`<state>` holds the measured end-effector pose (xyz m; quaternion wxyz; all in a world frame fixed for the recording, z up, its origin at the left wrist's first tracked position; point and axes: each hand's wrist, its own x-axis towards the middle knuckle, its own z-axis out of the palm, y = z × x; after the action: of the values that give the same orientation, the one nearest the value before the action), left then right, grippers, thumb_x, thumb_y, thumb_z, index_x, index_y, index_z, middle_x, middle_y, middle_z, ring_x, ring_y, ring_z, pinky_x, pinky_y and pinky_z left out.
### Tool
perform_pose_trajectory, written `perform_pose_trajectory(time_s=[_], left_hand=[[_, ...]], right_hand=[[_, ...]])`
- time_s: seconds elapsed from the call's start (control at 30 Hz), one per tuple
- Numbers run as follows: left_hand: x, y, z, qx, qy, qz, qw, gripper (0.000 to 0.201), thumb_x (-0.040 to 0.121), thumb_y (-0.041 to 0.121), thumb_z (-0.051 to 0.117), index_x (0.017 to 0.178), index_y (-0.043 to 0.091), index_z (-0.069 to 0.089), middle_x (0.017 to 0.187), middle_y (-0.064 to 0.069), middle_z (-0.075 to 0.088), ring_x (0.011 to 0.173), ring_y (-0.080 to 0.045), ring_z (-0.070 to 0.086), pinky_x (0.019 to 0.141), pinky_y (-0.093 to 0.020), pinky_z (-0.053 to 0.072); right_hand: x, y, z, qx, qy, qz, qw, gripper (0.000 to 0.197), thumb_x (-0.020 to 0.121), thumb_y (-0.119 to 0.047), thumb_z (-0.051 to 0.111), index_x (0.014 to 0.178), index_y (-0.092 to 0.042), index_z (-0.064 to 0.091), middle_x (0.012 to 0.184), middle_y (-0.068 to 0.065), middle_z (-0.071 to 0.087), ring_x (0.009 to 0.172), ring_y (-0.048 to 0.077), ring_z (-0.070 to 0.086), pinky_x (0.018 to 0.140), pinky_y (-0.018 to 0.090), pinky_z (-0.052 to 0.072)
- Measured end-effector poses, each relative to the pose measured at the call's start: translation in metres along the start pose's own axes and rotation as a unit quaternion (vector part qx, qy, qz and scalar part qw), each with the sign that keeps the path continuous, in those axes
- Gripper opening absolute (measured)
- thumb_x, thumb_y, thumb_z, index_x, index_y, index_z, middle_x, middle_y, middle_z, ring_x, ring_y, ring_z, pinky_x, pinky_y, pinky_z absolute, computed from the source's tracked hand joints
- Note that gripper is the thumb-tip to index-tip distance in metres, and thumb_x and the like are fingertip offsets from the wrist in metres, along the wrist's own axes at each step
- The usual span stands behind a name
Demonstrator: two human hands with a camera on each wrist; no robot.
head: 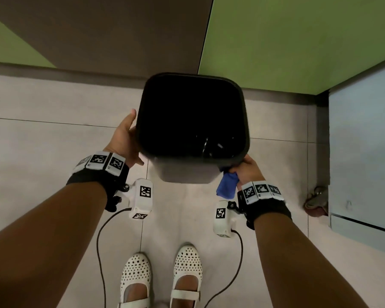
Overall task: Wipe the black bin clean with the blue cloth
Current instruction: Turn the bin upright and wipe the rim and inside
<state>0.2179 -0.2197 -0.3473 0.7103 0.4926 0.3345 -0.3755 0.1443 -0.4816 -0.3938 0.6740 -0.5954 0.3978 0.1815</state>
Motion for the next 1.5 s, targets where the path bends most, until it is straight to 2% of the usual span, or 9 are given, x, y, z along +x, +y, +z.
perform_pose_trajectory(time_s=[0.1,0.27,0.47,0.57,0.67,0.9,1.0,1.1,1.5], left_hand=[[-0.002,-0.008,-0.001,-0.014,-0.065,0.022,0.998,0.066,0.078,0.064,0.038,0.122,0.019,0.059,0.109,-0.004,0.071,0.096,-0.018,0.069,0.079,-0.031,0.059],[0.014,-0.023,-0.014,0.065,0.023,0.032,0.997,0.027,0.084,0.001,0.041,0.105,0.008,0.057,0.085,-0.008,0.062,0.064,-0.015,0.068,0.057,-0.023,0.058],[0.02,-0.023,-0.008,0.066,0.061,0.04,0.995,0.035,0.073,-0.015,0.031,0.091,0.006,0.052,0.073,-0.009,0.054,0.054,-0.018,0.064,0.049,-0.024,0.056],[0.022,-0.022,0.003,0.046,0.081,0.05,0.994,0.038,0.071,-0.015,0.031,0.098,0.002,0.051,0.077,-0.012,0.056,0.068,-0.027,0.061,0.054,-0.028,0.057],[0.023,-0.024,0.01,0.022,0.099,0.055,0.993,0.047,0.069,-0.013,0.034,0.111,0.0,0.052,0.091,-0.017,0.061,0.084,-0.034,0.062,0.064,-0.035,0.055],[0.022,-0.028,0.013,0.018,0.11,0.069,0.991,0.055,0.079,-0.006,0.046,0.132,0.006,0.043,0.125,-0.022,0.059,0.108,-0.036,0.061,0.084,-0.043,0.054],[0.021,-0.03,0.018,0.058,0.135,0.112,0.983,0.067,0.072,-0.017,0.041,0.135,0.007,0.039,0.125,-0.023,0.057,0.109,-0.036,0.06,0.083,-0.043,0.054],[0.022,-0.03,0.018,0.092,0.137,0.139,0.976,0.07,0.071,-0.015,0.044,0.135,0.011,0.036,0.126,-0.022,0.056,0.113,-0.037,0.058,0.096,-0.051,0.05],[0.024,-0.025,0.018,0.155,0.148,0.172,0.961,0.064,0.076,-0.016,0.046,0.132,0.015,0.039,0.111,-0.01,0.057,0.111,-0.034,0.057,0.097,-0.051,0.048]], right_hand=[[-0.006,0.002,0.005,0.008,-0.004,0.01,1.0,0.044,0.087,0.008,0.043,0.09,-0.024,0.072,0.058,-0.009,0.07,0.059,0.015,0.064,0.068,0.029,0.053],[-0.004,-0.007,0.017,0.084,-0.007,0.038,0.996,0.023,0.088,-0.016,0.056,0.108,-0.018,0.068,0.084,0.001,0.069,0.077,0.022,0.065,0.088,0.035,0.052],[-0.001,-0.015,0.022,0.138,0.046,0.027,0.989,0.055,0.07,-0.044,0.072,0.12,-0.025,0.064,0.12,0.007,0.065,0.109,0.028,0.063,0.101,0.041,0.049],[-0.019,-0.026,0.018,-0.011,0.158,-0.127,0.979,0.062,0.083,0.01,0.039,0.135,-0.021,0.049,0.111,0.007,0.055,0.077,0.005,0.056,0.071,0.006,0.047],[-0.047,-0.032,0.021,-0.11,0.226,-0.293,0.922,0.071,0.079,0.018,0.035,0.137,-0.022,0.045,0.109,-0.004,0.049,0.078,-0.01,0.051,0.069,0.004,0.04],[-0.087,-0.009,0.069,-0.31,-0.01,-0.311,0.898,0.084,0.074,-0.014,0.042,0.143,-0.049,0.01,0.14,0.014,0.036,0.105,0.031,0.052,0.086,0.051,0.051],[-0.089,0.003,0.088,-0.564,-0.067,-0.226,0.791,0.089,0.077,-0.011,0.052,0.149,-0.028,0.002,0.158,0.009,0.009,0.143,0.036,0.009,0.118,0.052,0.01],[-0.087,0.001,0.101,-0.684,-0.046,-0.221,0.694,0.077,0.086,-0.005,0.044,0.149,-0.019,0.003,0.159,0.006,-0.016,0.144,0.035,-0.019,0.114,0.053,-0.012],[-0.059,-0.015,0.087,-0.717,-0.147,-0.268,0.627,0.049,0.088,-0.003,0.041,0.136,-0.013,0.039,0.147,0.006,0.039,0.134,0.024,0.037,0.116,0.035,0.011]])
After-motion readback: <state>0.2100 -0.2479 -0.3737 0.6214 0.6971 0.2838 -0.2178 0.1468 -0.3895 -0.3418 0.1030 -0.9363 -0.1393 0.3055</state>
